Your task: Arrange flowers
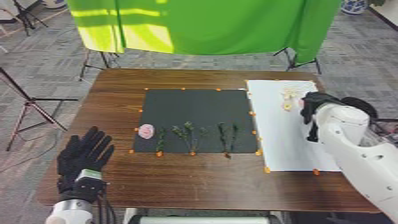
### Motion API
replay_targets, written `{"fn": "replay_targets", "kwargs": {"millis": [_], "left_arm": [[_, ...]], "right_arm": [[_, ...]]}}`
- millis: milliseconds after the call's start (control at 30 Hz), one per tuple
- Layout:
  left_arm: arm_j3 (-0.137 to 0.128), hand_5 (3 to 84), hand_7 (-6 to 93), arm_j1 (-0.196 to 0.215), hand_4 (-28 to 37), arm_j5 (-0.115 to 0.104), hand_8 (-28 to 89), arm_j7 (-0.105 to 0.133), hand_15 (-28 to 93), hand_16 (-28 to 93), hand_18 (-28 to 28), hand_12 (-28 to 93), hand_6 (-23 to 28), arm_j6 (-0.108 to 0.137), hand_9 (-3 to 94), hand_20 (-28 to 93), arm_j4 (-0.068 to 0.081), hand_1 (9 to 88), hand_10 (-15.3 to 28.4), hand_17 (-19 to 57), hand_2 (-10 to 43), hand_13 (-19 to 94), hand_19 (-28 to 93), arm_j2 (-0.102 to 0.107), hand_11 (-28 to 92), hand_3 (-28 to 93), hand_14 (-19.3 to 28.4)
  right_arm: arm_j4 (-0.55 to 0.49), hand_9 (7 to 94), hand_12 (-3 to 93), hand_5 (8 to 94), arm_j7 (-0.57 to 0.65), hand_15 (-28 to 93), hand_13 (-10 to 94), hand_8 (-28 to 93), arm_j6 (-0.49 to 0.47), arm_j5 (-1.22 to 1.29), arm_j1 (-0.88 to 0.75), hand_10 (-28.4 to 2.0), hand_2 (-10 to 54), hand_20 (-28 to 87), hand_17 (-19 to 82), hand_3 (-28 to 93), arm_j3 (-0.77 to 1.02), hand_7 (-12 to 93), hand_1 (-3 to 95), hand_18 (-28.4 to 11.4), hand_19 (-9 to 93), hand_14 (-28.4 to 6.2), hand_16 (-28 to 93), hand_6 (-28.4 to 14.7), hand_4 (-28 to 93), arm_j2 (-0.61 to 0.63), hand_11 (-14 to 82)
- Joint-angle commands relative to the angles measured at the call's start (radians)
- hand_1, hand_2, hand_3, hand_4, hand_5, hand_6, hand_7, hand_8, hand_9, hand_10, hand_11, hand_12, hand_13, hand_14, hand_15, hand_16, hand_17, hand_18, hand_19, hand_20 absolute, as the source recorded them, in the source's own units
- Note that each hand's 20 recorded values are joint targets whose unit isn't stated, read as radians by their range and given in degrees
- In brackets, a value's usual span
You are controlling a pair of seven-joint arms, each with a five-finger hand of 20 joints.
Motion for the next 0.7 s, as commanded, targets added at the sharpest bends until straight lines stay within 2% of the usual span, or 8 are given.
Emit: {"fn": "replay_targets", "kwargs": {"millis": [33, 133, 200, 300, 467, 700], "left_arm": [[0.001, 42.7, 16.8, 0.011, -28.3, -0.007, -9, -0.010, 41, -9, 14.7, 11, 11.0, 0.000, 31.8, 10, -0.006, 27.2, 16.6, -7.4, 15.8, 21, 37, -0.009, 28, 72, 16.6], [0.001, 42.8, 16.9, 0.011, -28.3, -0.007, -9, -0.010, 41, -9, 14.7, 11, 11.0, 0.000, 31.9, 10, -0.006, 27.1, 16.6, -7.5, 15.9, 22, 37, -0.010, 28, 72, 16.6], [0.002, 42.8, 16.9, 0.012, -28.3, -0.006, -9, -0.011, 41, -9, 14.8, 11, 11.0, 0.000, 31.9, 10, -0.005, 27.2, 16.7, -7.5, 15.9, 22, 37, -0.010, 28, 72, 16.6], [0.001, 42.9, 16.9, 0.014, -28.3, -0.005, -9, -0.015, 41, -9, 14.8, 11, 11.0, 0.001, 32.0, 10, -0.005, 27.1, 16.7, -7.5, 15.9, 22, 37, -0.014, 28, 72, 16.6], [0.001, 42.9, 16.9, 0.012, -28.3, -0.007, -9, -0.015, 41, -9, 14.8, 11, 11.0, -0.001, 32.0, 9, -0.003, 27.1, 16.7, -7.5, 15.9, 22, 37, -0.011, 28, 72, 16.6], [-0.003, 42.9, 16.8, 0.003, -28.3, -0.004, -9, -0.021, 41, -9, 14.7, 11, 11.1, -0.010, 32.0, 9, 0.003, 27.1, 16.6, -7.4, 15.8, 22, 37, -0.003, 28, 72, 16.6]], "right_arm": [[0.018, 69.0, 15.4, 63.9, 0.024, 25, 64, -12, 0.000, 0.021, -0.046, -11.3, -9.5, 34, 28, 72, 0.005, 16, 60.5, -20.2, 76, -8.5, 33, 0.8, -28, -0.011, 12.7], [0.012, 74.3, 22.6, 66.7, 0.014, 23, 68, -9, 0.047, 0.011, -0.067, -10.8, -9.5, 35, 28, 69, 0.003, 17, 62.3, -20.2, 77, -8.1, 38, 1.2, -28, -0.010, 9.2], [0.007, 83.9, 32.0, 73.1, 0.004, 25, 72, -1, 0.100, -0.001, -0.077, -10.4, -9.5, 35, 29, 67, -0.006, 20, 63.3, -20.1, 77, -7.8, 41, 1.2, -28, -0.004, 6.1], [-0.007, 89.2, 36.5, 77.9, -0.011, 25, 74, 2, 0.147, -0.013, -0.084, -10.4, -9.5, 36, 30, 67, -0.008, 23, 64.0, -20.0, 77, -7.9, 42, 2.0, -28, 0.002, 6.0], [-0.048, 91.6, 39.2, 80.7, -0.023, 27, 76, 4, 0.197, -0.013, -0.084, -9.9, -9.5, 37, 31, 67, -0.008, 26, 64.7, -20.2, 78, -8.1, 44, 2.0, -28, 0.015, 8.0], [-0.188, 92.4, 40.4, 81.5, -0.092, 27, 76, 4, 0.300, -0.045, -0.064, -10.0, -9.5, 37, 31, 69, -0.041, 26, 64.4, -20.5, 79, -8.0, 45, 1.7, -28, 0.039, 7.3]]}}
